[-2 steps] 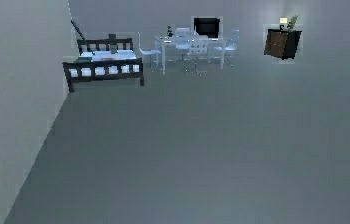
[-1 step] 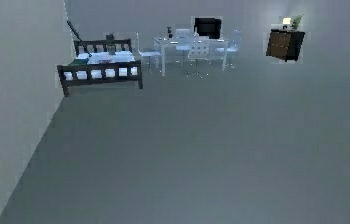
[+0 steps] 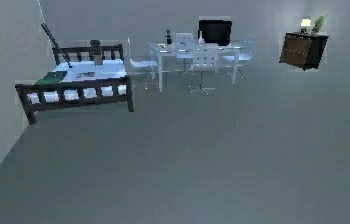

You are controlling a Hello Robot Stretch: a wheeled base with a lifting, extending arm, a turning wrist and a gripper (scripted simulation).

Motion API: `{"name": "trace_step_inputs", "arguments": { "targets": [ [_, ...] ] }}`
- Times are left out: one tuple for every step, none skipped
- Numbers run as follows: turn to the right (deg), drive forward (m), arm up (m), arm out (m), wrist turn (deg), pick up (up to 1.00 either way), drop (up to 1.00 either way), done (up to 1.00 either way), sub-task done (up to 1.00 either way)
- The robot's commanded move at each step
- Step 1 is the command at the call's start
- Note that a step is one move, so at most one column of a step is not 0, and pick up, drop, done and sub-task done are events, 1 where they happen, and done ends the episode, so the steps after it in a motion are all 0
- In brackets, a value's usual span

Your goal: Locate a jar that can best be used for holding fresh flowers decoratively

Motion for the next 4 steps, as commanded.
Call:
{"name": "trace_step_inputs", "arguments": {
  "targets": [
    [0.0, 1.0, 0.0, 0.0, 0.0, 0.0, 0.0, 0.0, 0.0],
    [0.0, 1.0, 0.0, 0.0, 0.0, 0.0, 0.0, 0.0, 0.0],
    [0.0, 1.0, 0.0, 0.0, 0.0, 0.0, 0.0, 0.0, 0.0],
    [24.0, 0.0, 0.0, 0.0, 0.0, 0.0, 0.0, 0.0, 0.0]
  ]
}}
